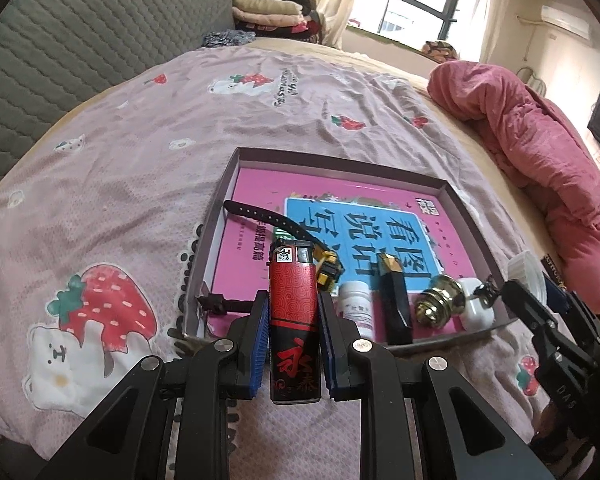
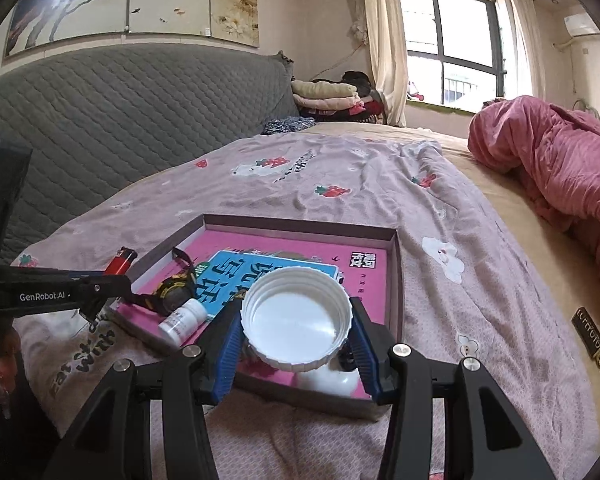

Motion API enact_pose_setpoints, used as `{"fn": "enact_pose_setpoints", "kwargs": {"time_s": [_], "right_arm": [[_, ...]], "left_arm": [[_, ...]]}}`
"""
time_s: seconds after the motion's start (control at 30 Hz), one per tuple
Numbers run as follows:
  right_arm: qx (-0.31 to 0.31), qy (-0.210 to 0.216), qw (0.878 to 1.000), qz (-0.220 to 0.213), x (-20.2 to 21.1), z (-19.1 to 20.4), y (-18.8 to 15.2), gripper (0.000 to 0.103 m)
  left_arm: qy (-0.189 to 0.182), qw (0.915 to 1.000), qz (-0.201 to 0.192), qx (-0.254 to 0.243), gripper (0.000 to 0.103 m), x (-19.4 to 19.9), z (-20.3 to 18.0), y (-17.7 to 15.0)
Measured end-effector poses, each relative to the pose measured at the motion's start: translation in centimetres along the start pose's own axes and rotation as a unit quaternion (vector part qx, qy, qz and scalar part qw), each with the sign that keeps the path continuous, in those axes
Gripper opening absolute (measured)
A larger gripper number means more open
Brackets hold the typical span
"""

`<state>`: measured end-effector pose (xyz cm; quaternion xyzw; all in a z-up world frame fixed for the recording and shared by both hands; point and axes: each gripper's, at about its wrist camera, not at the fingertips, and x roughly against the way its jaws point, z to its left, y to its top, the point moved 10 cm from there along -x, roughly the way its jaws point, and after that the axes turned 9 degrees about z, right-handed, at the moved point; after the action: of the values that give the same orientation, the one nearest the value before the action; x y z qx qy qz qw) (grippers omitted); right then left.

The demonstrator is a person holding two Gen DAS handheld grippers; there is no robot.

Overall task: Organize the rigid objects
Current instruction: 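Carry the red lighter into the box with left tool while right tool carries the cap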

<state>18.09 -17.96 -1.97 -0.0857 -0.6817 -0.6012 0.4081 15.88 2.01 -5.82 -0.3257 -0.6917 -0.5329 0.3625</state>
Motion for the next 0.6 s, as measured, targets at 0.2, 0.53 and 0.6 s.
{"fn": "enact_pose_setpoints", "kwargs": {"time_s": [0.2,0.53,0.6], "right_arm": [[-0.012,-0.004,1.000,0.004,-0.5,-1.0,0.0,0.050],[-0.011,-0.002,1.000,0.011,-1.2,-0.9,-0.1,0.050],[-0.008,-0.002,1.000,0.012,-1.3,-0.8,-0.2,0.050]], "left_arm": [[0.004,0.9999,0.005,0.009,0.023,-1.3,0.6,0.5],[0.006,0.9999,0.007,0.011,0.023,-2.5,0.8,1.3],[0.005,0.9999,0.009,0.011,0.023,-2.8,0.8,1.4]]}}
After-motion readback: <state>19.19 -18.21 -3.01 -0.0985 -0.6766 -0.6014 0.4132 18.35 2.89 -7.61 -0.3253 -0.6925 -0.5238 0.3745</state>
